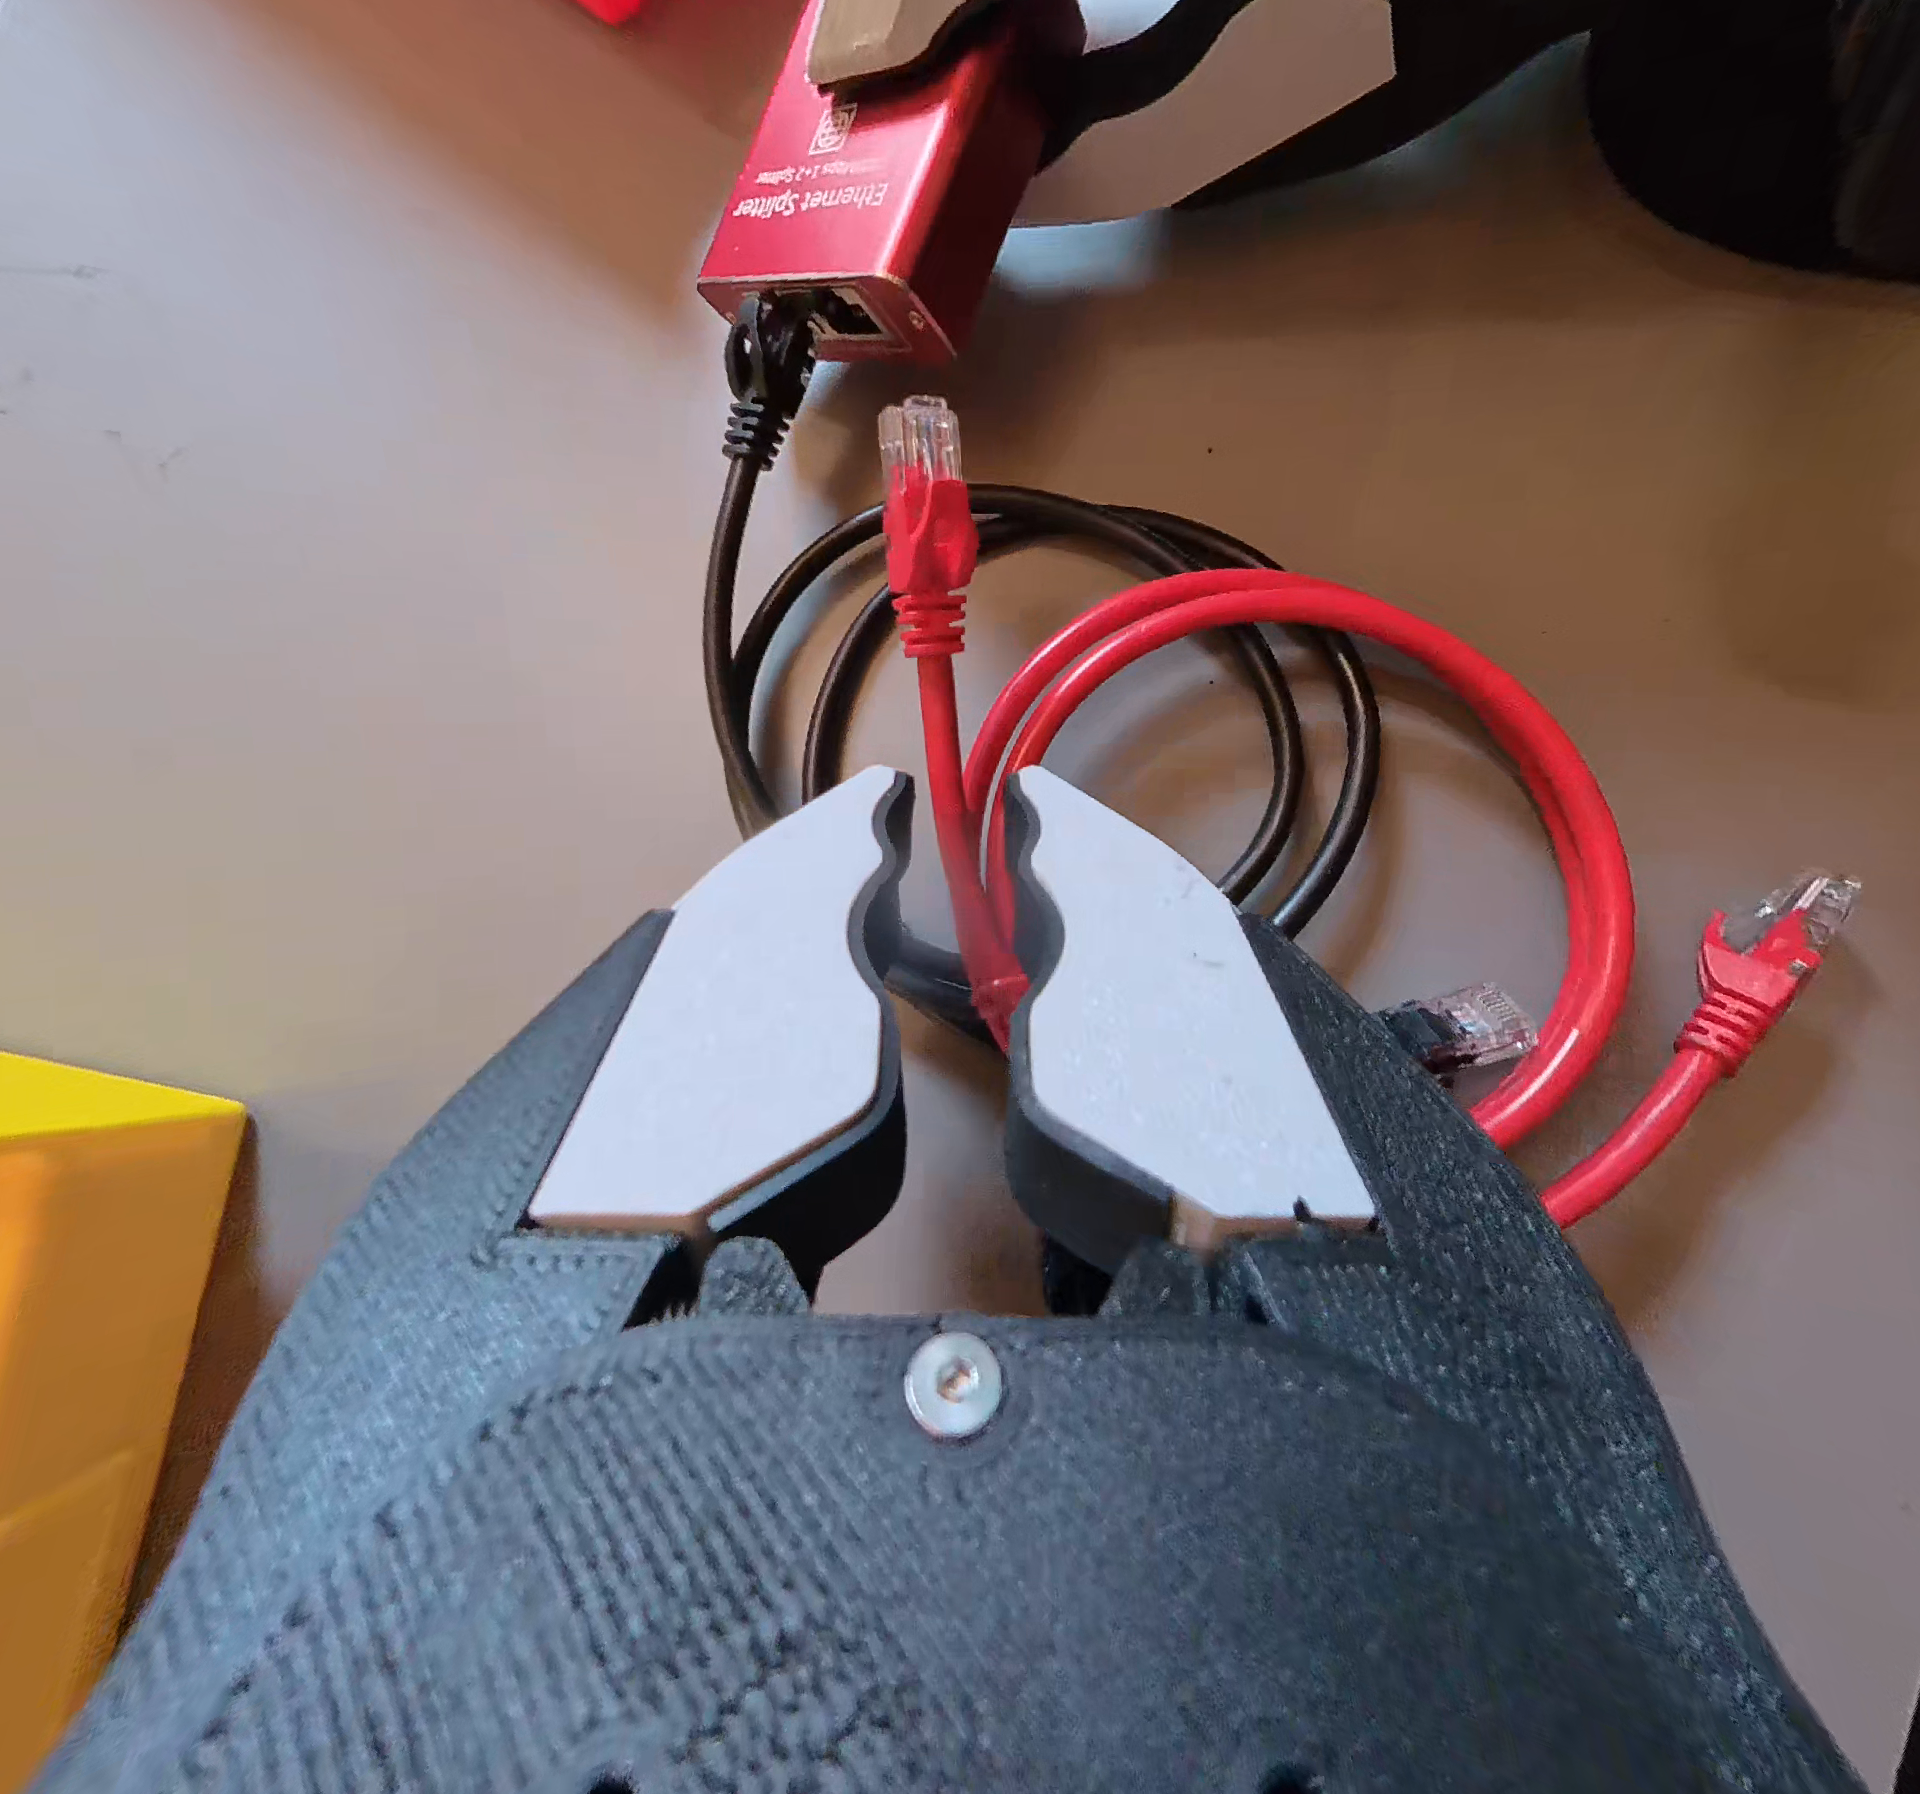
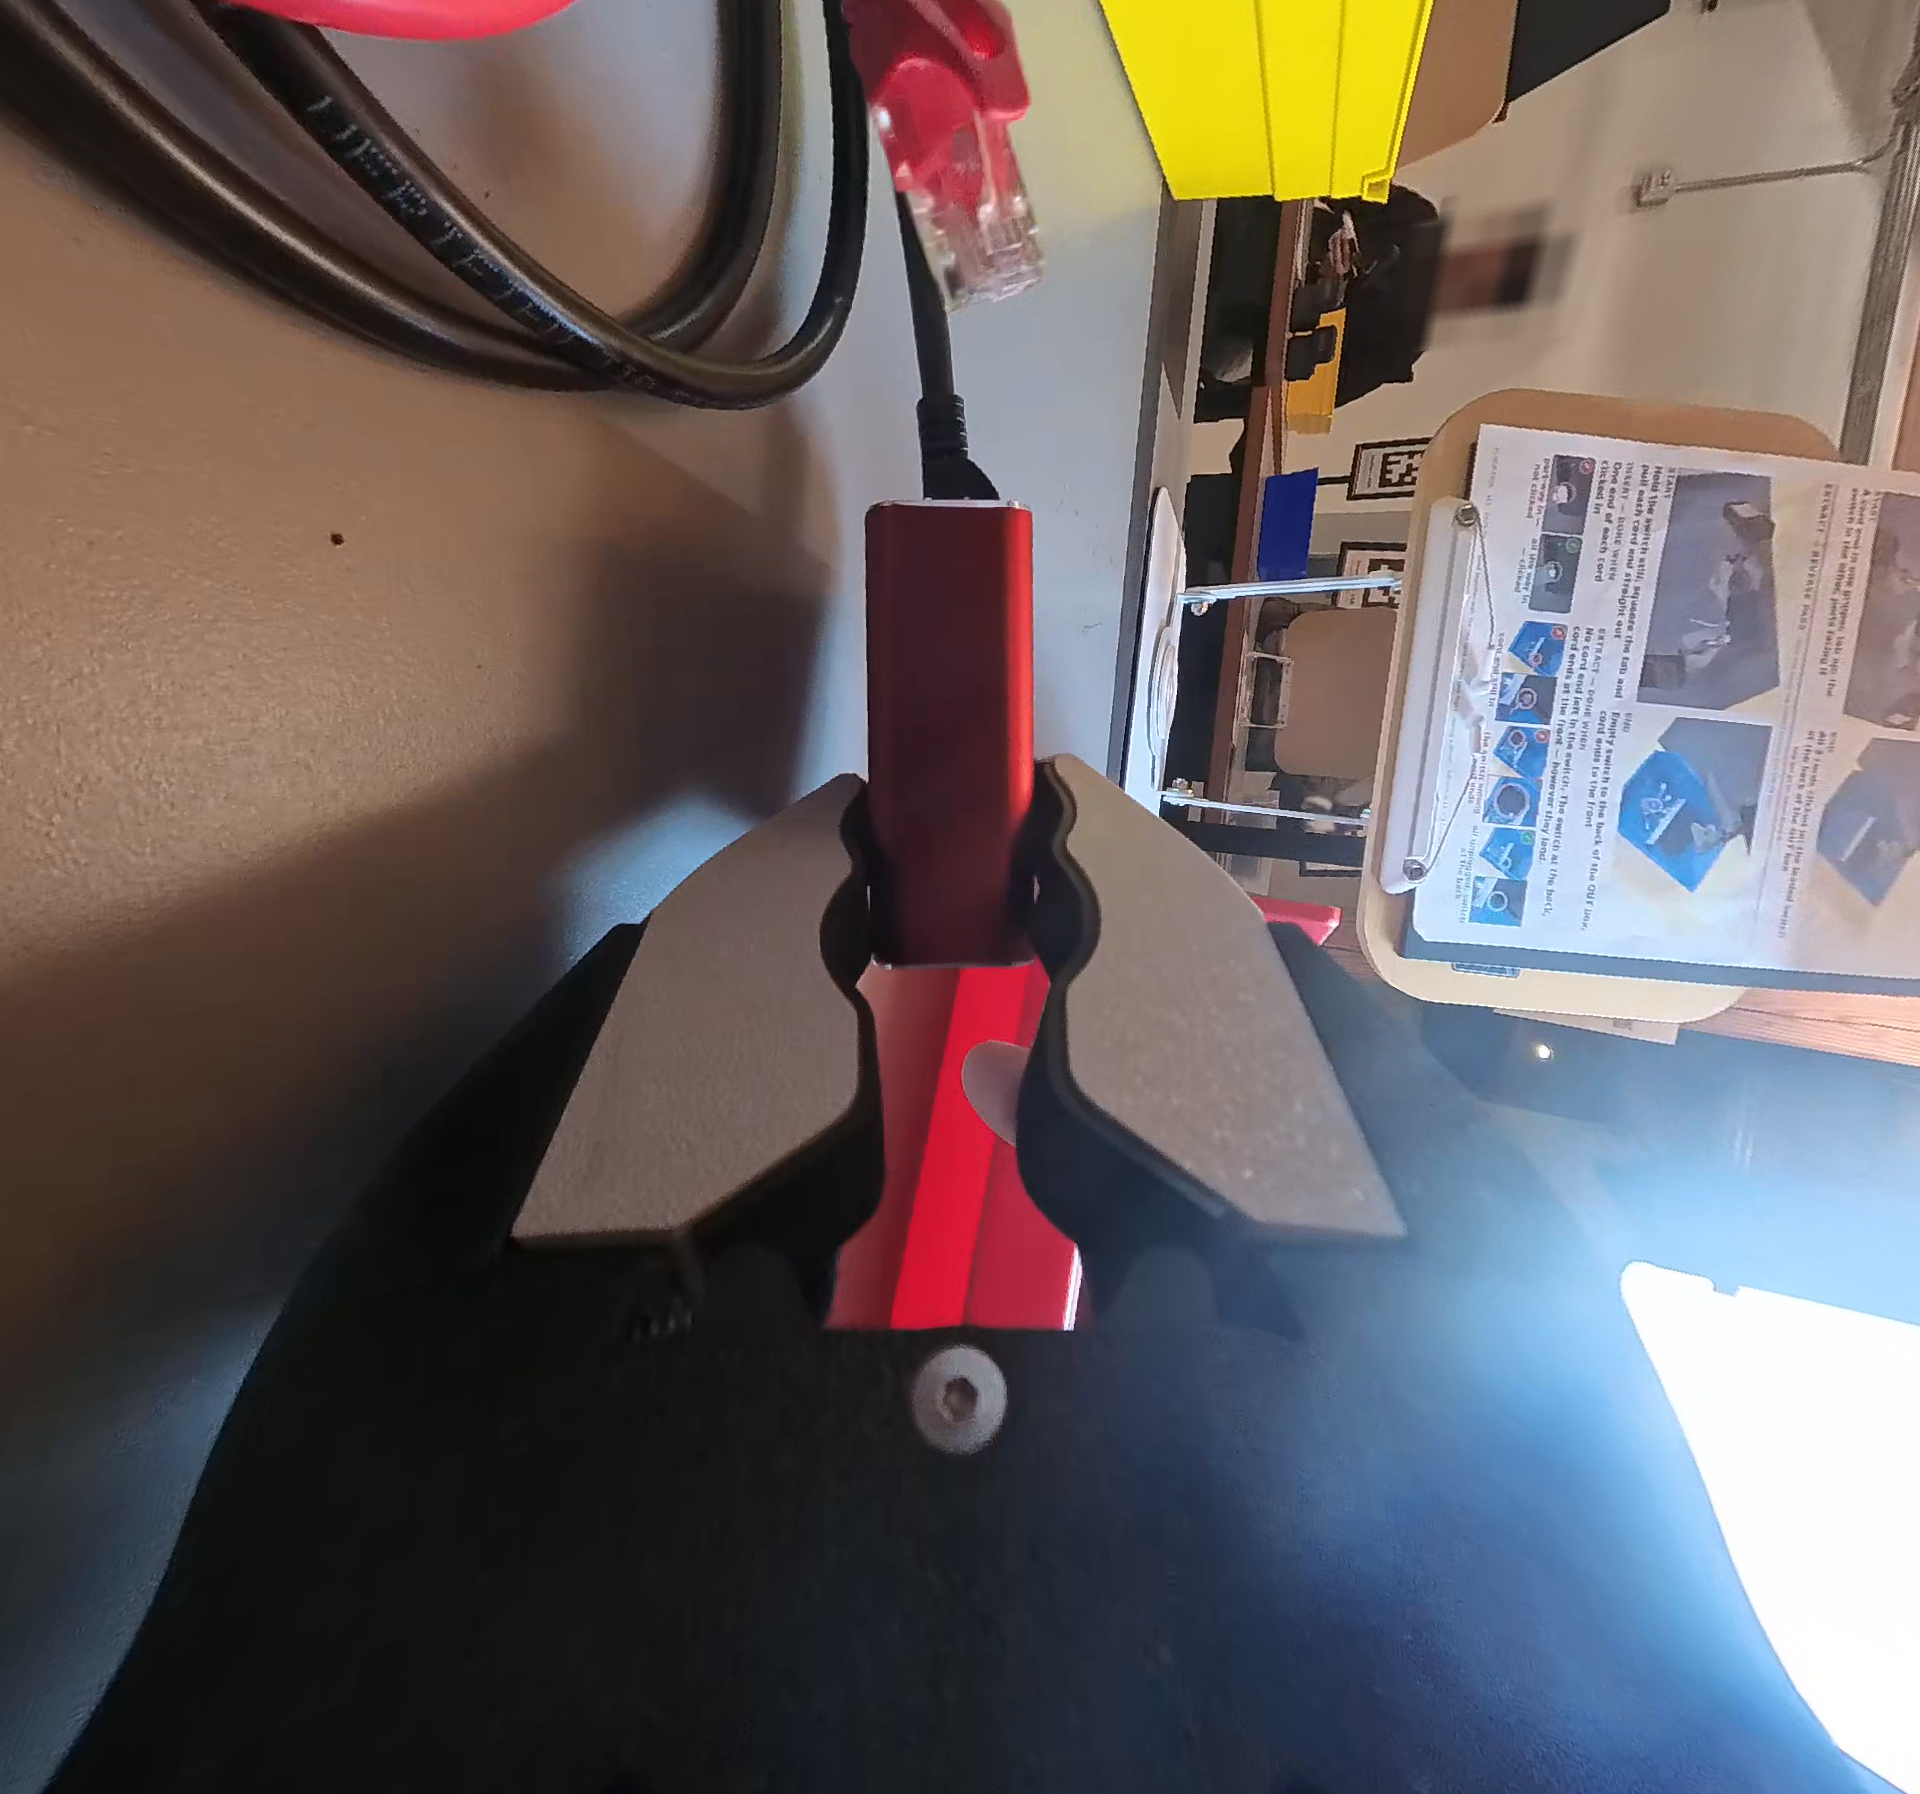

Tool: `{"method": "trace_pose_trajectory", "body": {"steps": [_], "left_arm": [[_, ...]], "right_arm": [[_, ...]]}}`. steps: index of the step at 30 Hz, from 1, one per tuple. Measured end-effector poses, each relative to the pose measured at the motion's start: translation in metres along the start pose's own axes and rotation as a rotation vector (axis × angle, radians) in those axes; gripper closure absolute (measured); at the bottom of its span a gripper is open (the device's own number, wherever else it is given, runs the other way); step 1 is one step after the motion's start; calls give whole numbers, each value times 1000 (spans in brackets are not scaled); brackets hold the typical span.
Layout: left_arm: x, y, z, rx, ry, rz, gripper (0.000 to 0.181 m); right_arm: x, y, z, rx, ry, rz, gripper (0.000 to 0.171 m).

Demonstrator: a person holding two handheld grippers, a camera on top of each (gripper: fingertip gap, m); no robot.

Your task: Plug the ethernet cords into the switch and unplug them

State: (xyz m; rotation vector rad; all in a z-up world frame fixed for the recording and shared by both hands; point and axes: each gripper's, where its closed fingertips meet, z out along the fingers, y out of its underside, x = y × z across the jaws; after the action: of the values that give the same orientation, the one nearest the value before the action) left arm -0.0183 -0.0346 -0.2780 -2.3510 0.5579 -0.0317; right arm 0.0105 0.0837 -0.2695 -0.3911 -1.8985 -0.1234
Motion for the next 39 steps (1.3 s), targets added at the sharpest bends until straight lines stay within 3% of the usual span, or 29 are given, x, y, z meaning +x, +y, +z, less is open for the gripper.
{"method": "trace_pose_trajectory", "body": {"steps": [6,10,19,26,31,39], "left_arm": [[-2,2,5,2,-12,2,175],[-11,-9,-6,-23,121,-29,176],[-10,-17,-15,-401,435,10,176],[0,-13,-22,-475,632,-88,176],[3,-7,-26,-492,681,-137,176],[15,10,-26,-679,698,-74,176]], "right_arm": [[3,-2,-3,13,17,2,144],[7,-7,-5,57,47,-7,144],[18,-21,-18,215,156,-53,145],[21,-35,-27,299,205,-84,144],[20,-46,-31,341,219,-113,145],[11,-57,-32,366,207,-167,145]]}}
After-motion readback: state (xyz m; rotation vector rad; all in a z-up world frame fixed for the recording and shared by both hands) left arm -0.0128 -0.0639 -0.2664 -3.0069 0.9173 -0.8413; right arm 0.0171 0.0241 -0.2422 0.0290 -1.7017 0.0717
